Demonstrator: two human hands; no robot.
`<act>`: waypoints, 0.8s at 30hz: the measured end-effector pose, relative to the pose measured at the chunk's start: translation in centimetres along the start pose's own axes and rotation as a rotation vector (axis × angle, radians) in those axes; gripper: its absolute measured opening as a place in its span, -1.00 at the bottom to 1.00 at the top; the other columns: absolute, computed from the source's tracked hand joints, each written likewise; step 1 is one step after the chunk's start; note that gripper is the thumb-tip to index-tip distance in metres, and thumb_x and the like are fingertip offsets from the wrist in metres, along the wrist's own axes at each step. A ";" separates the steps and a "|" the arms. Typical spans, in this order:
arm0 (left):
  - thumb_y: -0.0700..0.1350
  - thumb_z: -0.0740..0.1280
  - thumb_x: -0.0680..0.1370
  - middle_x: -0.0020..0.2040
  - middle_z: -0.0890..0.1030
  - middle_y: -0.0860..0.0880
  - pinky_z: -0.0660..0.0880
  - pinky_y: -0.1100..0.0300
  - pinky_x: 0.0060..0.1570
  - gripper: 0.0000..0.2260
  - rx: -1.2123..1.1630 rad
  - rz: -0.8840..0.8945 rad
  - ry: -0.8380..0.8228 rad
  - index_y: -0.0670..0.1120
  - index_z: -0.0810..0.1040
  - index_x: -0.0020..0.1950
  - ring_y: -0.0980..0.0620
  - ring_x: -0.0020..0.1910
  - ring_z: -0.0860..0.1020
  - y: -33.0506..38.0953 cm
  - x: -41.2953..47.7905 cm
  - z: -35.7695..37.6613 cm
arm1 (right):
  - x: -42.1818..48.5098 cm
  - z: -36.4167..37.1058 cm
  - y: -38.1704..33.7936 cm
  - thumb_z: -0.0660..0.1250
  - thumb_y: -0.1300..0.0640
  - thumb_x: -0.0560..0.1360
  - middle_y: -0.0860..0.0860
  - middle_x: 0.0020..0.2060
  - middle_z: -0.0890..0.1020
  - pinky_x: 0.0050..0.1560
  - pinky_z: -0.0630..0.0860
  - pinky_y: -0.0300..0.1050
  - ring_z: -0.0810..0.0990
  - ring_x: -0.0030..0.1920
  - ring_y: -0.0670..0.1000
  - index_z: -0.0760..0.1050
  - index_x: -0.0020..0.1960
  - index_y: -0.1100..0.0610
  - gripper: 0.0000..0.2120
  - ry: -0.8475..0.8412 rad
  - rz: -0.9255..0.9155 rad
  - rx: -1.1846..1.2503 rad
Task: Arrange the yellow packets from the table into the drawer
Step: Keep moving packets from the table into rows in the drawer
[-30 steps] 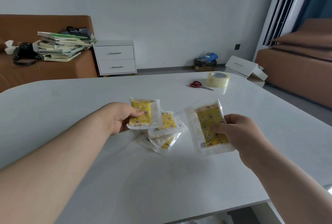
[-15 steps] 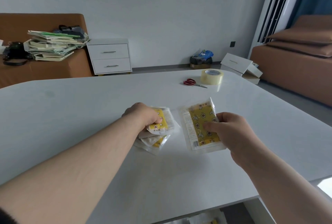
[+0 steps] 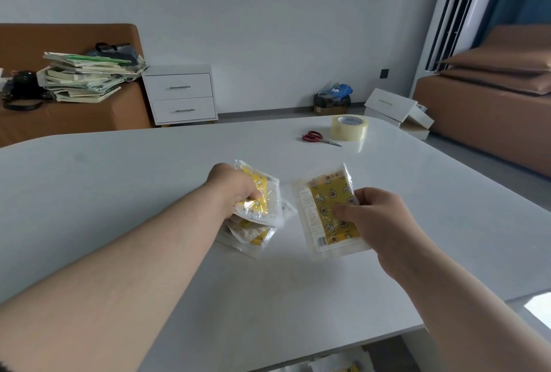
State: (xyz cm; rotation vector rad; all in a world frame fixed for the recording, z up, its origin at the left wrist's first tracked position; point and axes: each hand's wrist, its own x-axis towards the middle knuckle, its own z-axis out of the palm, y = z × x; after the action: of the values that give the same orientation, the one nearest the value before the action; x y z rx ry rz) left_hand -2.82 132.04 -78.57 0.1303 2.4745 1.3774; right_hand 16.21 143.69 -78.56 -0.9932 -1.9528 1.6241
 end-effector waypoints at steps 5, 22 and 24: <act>-0.45 0.39 0.42 -0.11 0.63 -0.22 0.61 -0.05 -0.17 -0.79 -0.454 0.012 -0.160 -0.22 0.51 -0.04 -0.16 -0.20 0.63 -1.2 -0.1 -3.4 | -0.1 0.2 -0.1 0.41 0.31 0.45 0.09 -0.22 0.71 -0.26 0.57 -0.11 0.69 -0.23 0.09 0.58 -0.15 0.16 -0.92 0.001 -0.007 0.033; -0.30 0.40 0.26 -0.01 0.66 -0.22 0.59 -0.10 -0.07 -0.62 -0.866 0.114 -0.145 -0.21 0.57 0.07 -0.21 -0.05 0.64 -11.2 -4.3 -10.3 | 0.4 4.0 -1.8 0.47 0.32 0.41 0.09 -0.22 0.73 -0.14 0.64 -0.02 0.72 -0.22 0.10 0.61 -0.13 0.19 -0.91 -0.085 0.003 0.002; -0.29 0.40 0.23 -0.01 0.66 -0.22 0.54 -0.15 0.05 -0.62 -0.894 0.127 -0.141 -0.20 0.58 0.05 -0.24 0.02 0.62 -11.3 -4.5 -10.3 | 1.4 4.7 -2.8 0.47 0.31 0.42 0.09 -0.18 0.73 -0.04 0.64 0.04 0.71 -0.16 0.11 0.61 -0.09 0.18 -0.90 -0.113 -0.002 -0.062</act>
State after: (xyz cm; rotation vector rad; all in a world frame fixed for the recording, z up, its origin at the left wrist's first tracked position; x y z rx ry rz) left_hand -0.91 116.61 -82.07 0.1696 1.5592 2.2801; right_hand 11.23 141.36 -77.18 -0.9400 -2.0887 1.6610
